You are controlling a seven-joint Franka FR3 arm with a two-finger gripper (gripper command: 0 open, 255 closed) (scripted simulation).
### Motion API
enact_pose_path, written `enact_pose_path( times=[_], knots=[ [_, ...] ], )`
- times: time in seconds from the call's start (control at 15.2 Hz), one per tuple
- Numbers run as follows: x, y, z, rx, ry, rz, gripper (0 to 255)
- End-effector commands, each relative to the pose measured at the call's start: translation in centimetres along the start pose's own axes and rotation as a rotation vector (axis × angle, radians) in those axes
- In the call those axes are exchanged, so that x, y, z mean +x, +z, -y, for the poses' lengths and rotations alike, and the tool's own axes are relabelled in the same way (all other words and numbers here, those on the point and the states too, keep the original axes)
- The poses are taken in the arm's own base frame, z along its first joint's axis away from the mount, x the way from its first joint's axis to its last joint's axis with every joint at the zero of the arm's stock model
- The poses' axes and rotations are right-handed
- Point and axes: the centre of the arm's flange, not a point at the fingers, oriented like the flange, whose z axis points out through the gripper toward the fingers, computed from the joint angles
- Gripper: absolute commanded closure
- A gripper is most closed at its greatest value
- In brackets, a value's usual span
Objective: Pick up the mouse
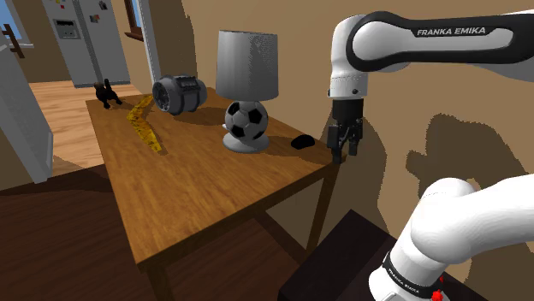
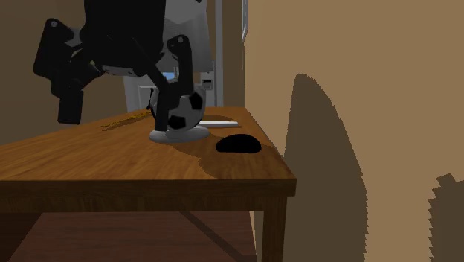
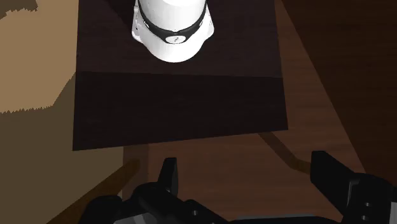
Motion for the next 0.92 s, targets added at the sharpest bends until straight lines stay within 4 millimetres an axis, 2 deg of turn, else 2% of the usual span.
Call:
enact_pose_path(
  times=[0.0,0.4,0.86],
  knots=[
    [0.0,0.0,0.0,0.000,0.000,0.000,0],
    [2.4,0.6,-6.0,-0.070,-0.323,-0.076,0],
    [7.5,0.4,-11.7,-0.152,-0.701,-0.165,0]
  ],
)
